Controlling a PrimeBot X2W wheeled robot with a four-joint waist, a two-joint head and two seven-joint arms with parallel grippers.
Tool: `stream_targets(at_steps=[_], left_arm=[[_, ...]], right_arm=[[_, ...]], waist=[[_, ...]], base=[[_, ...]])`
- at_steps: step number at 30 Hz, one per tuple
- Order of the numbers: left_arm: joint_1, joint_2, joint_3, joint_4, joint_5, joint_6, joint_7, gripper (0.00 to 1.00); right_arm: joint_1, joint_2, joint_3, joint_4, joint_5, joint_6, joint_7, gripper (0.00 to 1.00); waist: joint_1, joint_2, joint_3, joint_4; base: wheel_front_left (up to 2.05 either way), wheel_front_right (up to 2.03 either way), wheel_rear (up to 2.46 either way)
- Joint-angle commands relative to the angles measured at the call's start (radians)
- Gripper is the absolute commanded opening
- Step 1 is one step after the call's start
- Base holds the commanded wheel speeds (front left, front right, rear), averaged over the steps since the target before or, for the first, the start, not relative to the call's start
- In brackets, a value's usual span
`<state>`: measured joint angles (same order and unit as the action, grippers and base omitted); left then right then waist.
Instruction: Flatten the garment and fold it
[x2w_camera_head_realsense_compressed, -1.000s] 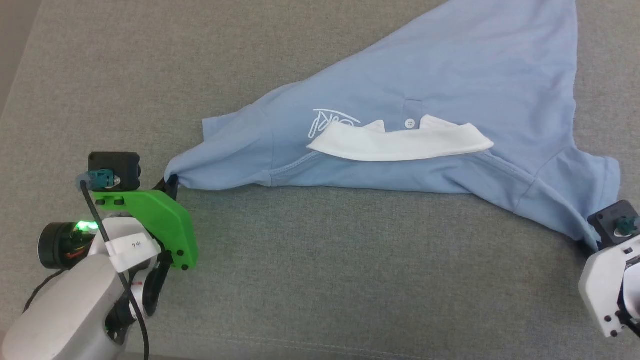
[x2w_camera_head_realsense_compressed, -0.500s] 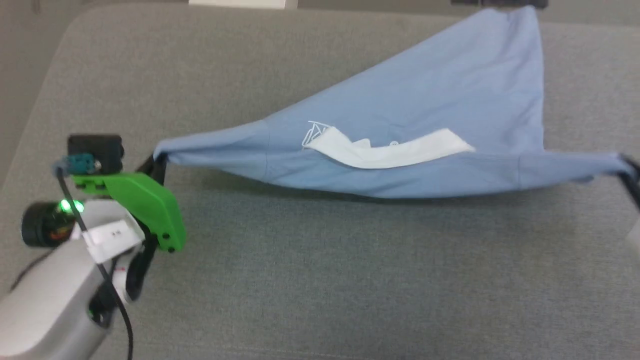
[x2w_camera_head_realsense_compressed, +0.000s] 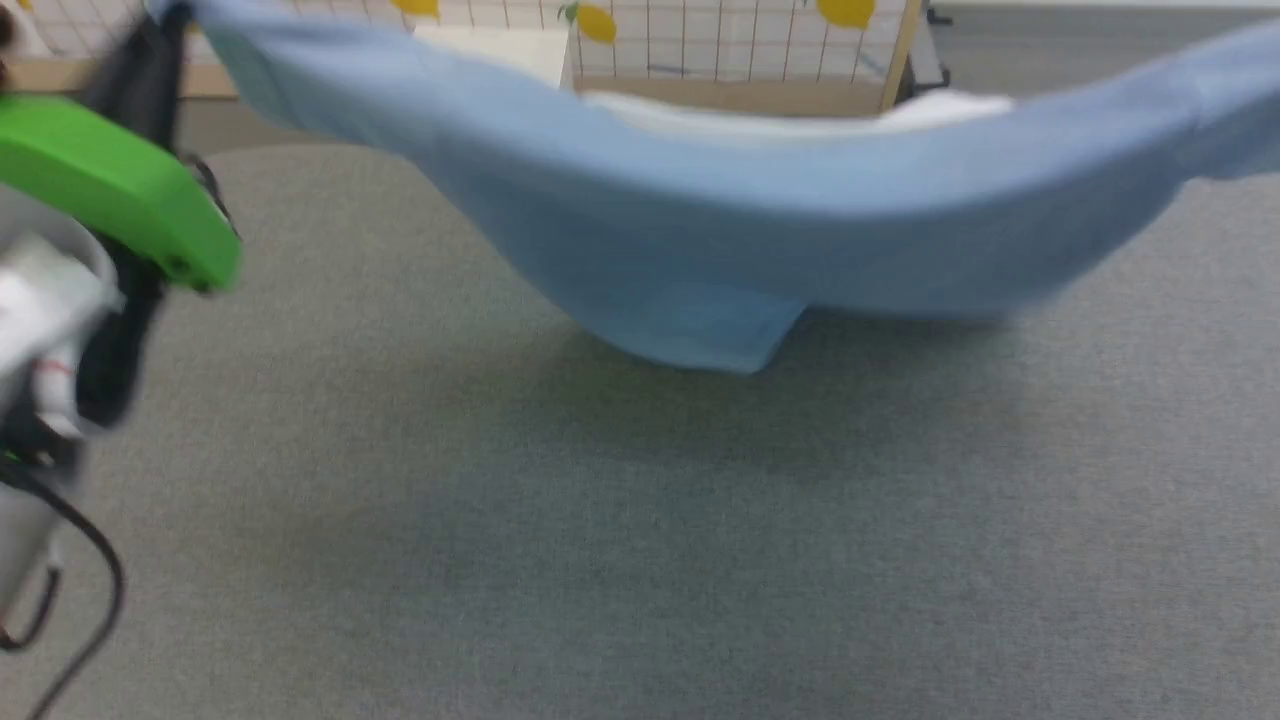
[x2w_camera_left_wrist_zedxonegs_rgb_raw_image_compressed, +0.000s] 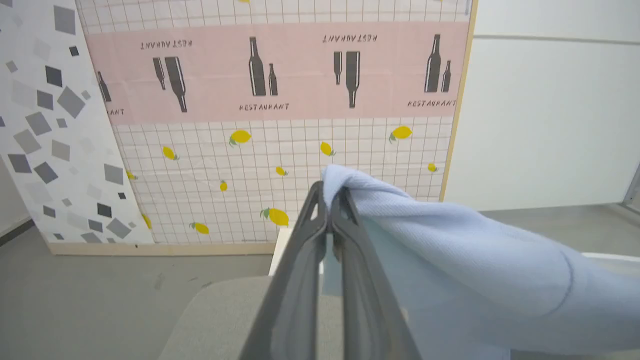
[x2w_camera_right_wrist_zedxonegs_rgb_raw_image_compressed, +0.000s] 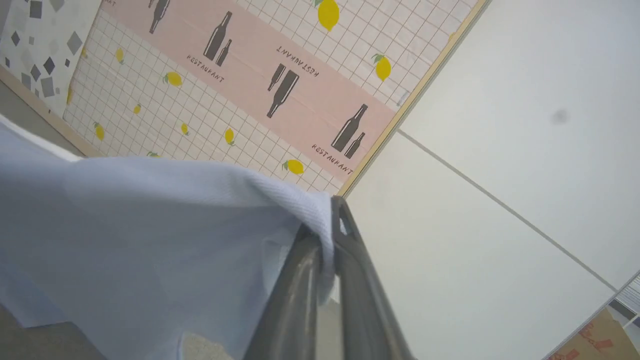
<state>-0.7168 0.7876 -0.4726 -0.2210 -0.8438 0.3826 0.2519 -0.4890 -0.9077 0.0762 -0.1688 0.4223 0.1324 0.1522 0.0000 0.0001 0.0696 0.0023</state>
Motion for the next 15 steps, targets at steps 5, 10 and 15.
stream_targets(at_steps=[5, 10, 15], left_arm=[[-0.131, 0.026, 0.07, -0.025, -0.008, -0.035, -0.031, 0.0], [-0.227, 0.045, 0.124, -0.015, -0.013, -0.06, -0.047, 0.0], [-0.278, 0.073, 0.102, 0.03, -0.025, -0.101, 0.022, 0.0]], right_arm=[[-0.15, -0.043, 0.007, 0.014, 0.067, -0.002, -0.017, 0.0], [-0.28, -0.091, 0.042, 0.05, 0.109, -0.002, -0.004, 0.0], [-0.381, -0.147, 0.141, 0.092, 0.147, -0.002, 0.021, 0.0]], waist=[[0.0, -0.0001, -0.032, -0.023], [0.0, -0.0001, -0.014, -0.028], [0.0, -0.0001, 0.047, -0.036]], base=[[0.0, 0.0, 0.0], [0.0, 0.0, 0.0], [0.0, 0.0, 0.0]])
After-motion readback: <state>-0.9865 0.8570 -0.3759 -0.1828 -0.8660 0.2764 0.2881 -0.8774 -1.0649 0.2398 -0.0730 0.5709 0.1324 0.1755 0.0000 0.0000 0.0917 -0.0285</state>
